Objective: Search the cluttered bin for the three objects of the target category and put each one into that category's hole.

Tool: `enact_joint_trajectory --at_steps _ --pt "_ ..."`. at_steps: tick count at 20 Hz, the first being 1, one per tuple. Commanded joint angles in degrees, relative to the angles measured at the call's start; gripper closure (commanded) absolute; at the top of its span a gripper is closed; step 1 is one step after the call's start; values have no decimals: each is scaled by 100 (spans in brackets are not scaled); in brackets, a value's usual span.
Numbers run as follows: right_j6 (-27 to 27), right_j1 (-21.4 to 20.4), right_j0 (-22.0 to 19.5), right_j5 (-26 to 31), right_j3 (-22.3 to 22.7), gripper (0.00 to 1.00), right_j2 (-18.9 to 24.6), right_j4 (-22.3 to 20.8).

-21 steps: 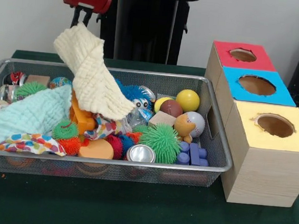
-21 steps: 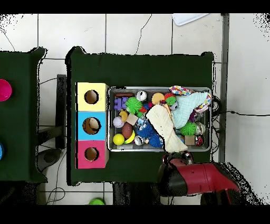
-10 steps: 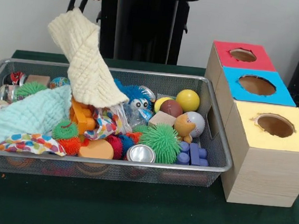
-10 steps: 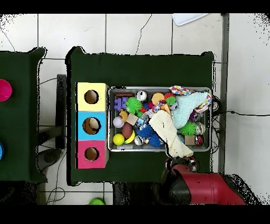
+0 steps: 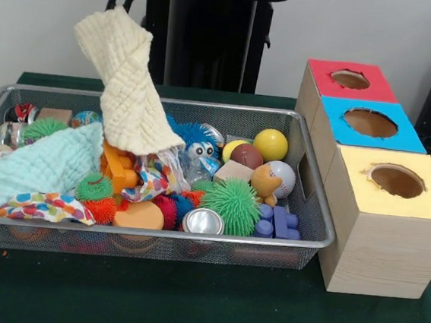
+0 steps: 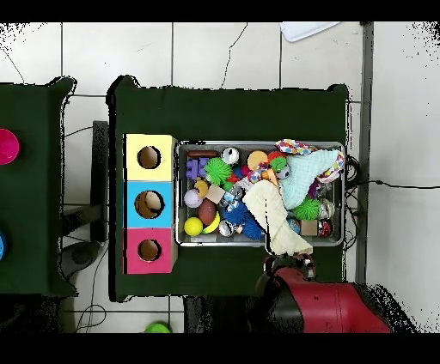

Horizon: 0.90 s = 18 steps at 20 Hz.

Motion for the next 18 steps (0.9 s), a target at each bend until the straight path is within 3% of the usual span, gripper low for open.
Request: enact_joint_trajectory --at_steps 1,5,11,18 --pt "536 132 332 771 -114 100 77 314" --pt "732 300 545 618 -220 100 72 390" --pt "1101 797 759 -311 -398 100 171 573" --pt "1170 880 1114 -924 -443 100 -28 564"
